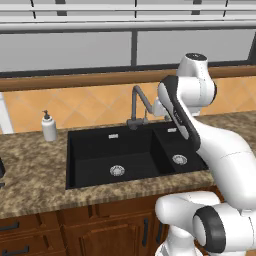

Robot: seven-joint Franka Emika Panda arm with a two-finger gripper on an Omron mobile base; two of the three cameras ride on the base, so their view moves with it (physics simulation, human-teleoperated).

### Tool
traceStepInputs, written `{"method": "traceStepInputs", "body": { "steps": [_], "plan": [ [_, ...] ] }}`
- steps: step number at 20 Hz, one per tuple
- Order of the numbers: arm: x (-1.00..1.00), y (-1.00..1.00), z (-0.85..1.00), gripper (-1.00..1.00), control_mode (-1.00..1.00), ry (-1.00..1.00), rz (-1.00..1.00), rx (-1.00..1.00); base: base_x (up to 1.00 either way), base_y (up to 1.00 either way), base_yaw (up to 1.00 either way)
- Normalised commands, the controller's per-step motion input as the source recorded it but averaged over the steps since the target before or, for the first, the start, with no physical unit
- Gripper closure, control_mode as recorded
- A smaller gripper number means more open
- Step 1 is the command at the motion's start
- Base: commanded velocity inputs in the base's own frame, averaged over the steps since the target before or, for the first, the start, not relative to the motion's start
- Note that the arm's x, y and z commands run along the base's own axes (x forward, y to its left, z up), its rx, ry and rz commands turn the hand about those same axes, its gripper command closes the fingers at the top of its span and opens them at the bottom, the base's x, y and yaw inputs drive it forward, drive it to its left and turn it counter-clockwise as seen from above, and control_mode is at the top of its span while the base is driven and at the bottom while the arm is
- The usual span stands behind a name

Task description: Navigate to the coffee machine.

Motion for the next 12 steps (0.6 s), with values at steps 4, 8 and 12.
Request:
{"method": "traceStepInputs", "body": {
  "steps": [4, 8, 12],
  "plan": [
    [-0.60, -0.01, 0.00, -1.00, -1.00, -0.05, -0.01, 0.00, 0.00, 0.00, 0.00],
    [-1.00, 0.00, 0.03, -1.00, -1.00, -0.31, 0.00, -0.07, 0.00, 0.00, 0.00],
    [-0.86, -0.01, 0.21, -1.00, -1.00, -0.37, 0.00, -0.02, 0.00, 0.00, 0.00]
  ]
}}
